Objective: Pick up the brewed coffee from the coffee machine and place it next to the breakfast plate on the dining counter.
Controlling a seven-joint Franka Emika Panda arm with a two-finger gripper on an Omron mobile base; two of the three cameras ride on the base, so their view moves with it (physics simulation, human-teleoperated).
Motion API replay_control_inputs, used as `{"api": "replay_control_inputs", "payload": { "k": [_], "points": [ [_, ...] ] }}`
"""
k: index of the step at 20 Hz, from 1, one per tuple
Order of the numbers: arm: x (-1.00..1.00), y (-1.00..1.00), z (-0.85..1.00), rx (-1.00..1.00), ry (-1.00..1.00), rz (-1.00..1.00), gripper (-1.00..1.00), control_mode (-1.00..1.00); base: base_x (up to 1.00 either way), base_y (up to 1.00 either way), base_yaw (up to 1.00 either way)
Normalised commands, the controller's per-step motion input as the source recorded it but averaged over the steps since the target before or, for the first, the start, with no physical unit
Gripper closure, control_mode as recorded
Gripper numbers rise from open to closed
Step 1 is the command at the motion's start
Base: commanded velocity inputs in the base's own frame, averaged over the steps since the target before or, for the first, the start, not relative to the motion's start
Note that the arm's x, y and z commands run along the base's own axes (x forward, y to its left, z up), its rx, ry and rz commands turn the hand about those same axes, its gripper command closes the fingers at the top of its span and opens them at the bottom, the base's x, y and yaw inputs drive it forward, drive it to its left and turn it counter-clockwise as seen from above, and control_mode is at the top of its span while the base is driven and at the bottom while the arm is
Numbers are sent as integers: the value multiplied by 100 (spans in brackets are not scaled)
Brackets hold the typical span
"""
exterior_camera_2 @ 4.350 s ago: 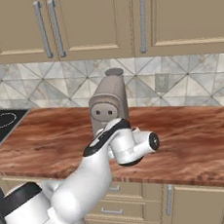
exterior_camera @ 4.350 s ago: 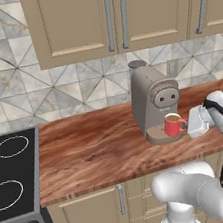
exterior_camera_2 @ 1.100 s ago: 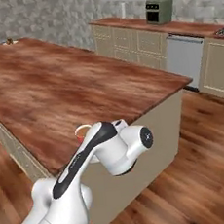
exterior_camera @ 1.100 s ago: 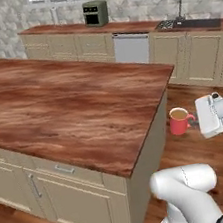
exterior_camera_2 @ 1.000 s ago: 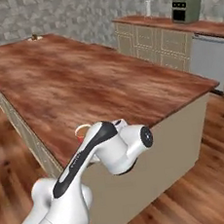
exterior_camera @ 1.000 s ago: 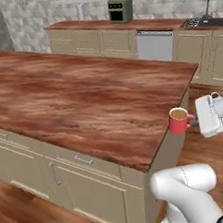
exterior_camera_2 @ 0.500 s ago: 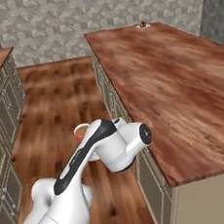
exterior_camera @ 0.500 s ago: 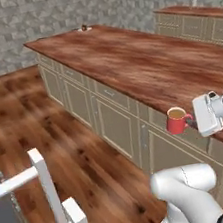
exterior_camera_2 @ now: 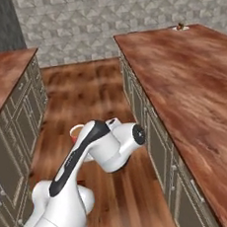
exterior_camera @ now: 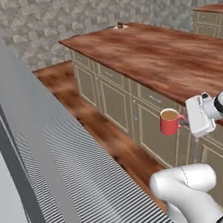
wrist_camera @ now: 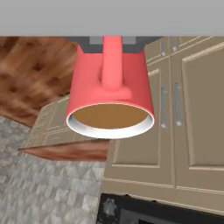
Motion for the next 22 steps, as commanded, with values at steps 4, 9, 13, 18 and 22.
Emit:
{"api": "replay_control_inputs", "payload": {
  "k": [4, 9, 13, 18, 22],
  "points": [
    [0, 0, 0, 0, 0, 0, 100, 100, 100, 40, 1],
    [0, 0, 0, 0, 0, 0, 100, 100, 100, 41, 0],
    [0, 0, 0, 0, 0, 0, 100, 100, 100, 41, 0],
    [0, 0, 0, 0, 0, 0, 100, 100, 100, 41, 0],
    [0, 0, 0, 0, 0, 0, 100, 100, 100, 60, -4]
  ]
}}
